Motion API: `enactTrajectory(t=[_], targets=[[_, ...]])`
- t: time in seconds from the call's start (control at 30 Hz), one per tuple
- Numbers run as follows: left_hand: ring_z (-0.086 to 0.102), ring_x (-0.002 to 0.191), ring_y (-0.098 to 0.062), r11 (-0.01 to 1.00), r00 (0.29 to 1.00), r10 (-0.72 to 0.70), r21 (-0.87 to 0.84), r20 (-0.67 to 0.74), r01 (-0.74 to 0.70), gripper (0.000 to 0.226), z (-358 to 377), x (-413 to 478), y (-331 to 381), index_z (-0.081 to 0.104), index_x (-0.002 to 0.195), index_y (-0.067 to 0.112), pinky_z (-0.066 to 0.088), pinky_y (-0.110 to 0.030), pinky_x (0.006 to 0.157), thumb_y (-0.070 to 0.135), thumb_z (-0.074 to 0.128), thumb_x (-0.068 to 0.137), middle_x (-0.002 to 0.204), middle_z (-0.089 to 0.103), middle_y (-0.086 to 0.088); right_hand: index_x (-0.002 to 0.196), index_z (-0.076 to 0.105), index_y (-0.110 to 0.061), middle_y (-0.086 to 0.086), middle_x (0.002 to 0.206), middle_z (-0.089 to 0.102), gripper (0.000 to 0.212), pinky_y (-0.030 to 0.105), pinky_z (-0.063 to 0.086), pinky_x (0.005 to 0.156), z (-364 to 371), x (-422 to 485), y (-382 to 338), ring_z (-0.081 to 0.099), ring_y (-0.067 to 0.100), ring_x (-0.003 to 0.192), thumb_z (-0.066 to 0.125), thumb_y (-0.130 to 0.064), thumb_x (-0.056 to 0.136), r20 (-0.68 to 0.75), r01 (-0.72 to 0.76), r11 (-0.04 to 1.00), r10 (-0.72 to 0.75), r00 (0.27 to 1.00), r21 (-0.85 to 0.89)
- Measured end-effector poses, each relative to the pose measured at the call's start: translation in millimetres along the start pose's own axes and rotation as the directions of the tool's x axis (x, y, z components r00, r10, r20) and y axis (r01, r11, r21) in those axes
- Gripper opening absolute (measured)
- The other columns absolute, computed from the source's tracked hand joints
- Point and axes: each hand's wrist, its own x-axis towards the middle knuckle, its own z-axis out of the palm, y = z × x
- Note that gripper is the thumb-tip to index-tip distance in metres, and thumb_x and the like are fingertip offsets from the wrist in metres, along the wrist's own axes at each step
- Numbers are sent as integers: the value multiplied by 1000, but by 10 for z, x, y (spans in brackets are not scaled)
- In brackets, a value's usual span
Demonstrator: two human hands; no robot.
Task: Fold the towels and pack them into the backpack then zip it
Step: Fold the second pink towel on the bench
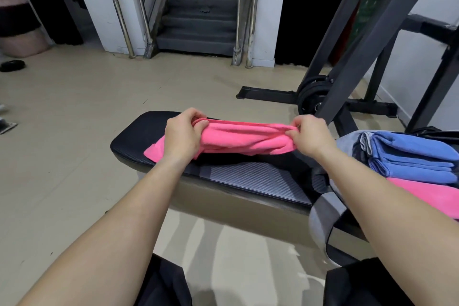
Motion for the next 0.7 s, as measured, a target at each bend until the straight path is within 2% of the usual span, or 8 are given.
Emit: enactTrajectory(t=[0.1, 0.17, 0.27, 0.37, 0.43, 0.5, 0.6, 0.7], targets=[[63, 83, -6, 999, 997, 21, -45, 70, -18, 6, 87, -41, 104, 74, 94, 19, 39, -11, 75, 16, 71, 90, 83, 69, 10, 93, 72, -27, 6, 93, 72, 9, 35, 51, 75, -242, -23, 111, 65, 31, 89, 71, -32, 85, 55, -84, 982, 94, 994, -171], [64, 82, -4, 996, 991, 65, -63, 120, -58, 7, 204, -92, 219, 76, 92, 22, 42, -12, 77, 18, 73, 88, 84, 72, 11, 113, 71, -30, 6, 112, 72, 36, 36, 54, 85, -214, -107, 141, 67, 28, 102, 74, -35, 77, 207, -7, 952, 74, 976, -308], [66, 80, 1, 981, 966, 149, -153, 212, -117, 8, 413, -180, 422, 77, 89, 23, 47, -12, 78, 16, 74, 85, 83, 75, 10, 137, 60, -23, 1, 132, 63, 64, 33, 46, 104, -28, -273, 3, 59, 17, 120, 79, -42, 79, 265, 184, 983, -174, 948, -16], [65, 71, 3, 964, 947, 153, -252, 283, -81, 10, 594, -254, 564, 76, 90, 20, 47, -11, 71, 14, 77, 82, 81, 75, 7, 131, 63, -24, -10, 117, 69, 49, 27, 48, 94, 162, -365, -214, 64, 7, 104, 76, -37, 85, 170, 254, 920, -313, 934, 297], [66, 68, -3, 944, 954, 114, -330, 277, -17, 14, 673, -275, 589, 71, 94, 22, 49, -15, 67, 18, 78, 83, 82, 74, 4, 119, 69, -25, -5, 91, 74, 30, 26, 49, 78, 224, -360, -274, 67, 9, 85, 72, -27, 89, 85, 228, 899, -278, 957, 373], [66, 71, -8, 923, 954, 87, -383, 287, 31, 19, 718, -271, 557, 67, 100, 24, 52, -21, 66, 25, 78, 84, 87, 72, 3, 107, 74, -25, -3, 80, 73, 15, 27, 49, 71, 248, -325, -235, 66, 10, 76, 69, -23, 92, 38, 170, 875, -209, 977, 453], [62, 75, 1, 964, 900, 171, -258, 401, -68, 27, 791, -268, 413, 67, 103, 22, 48, -16, 71, 25, 81, 81, 91, 71, 8, 94, 75, -26, 2, 84, 75, 9, 35, 53, 76, 249, -270, -107, 68, 16, 78, 67, -22, 95, -6, 131, 800, -157, 988, 585], [60, 69, -6, 982, 858, 187, -84, 479, -167, 9, 853, -230, 255, 69, 89, 23, 45, -24, 68, 21, 77, 84, 76, 69, 12, 92, 73, -23, 12, 85, 72, 9, 32, 48, 71, 208, -175, 47, 60, 15, 72, 64, -22, 95, -81, 79, 800, -38, 996, 595]])
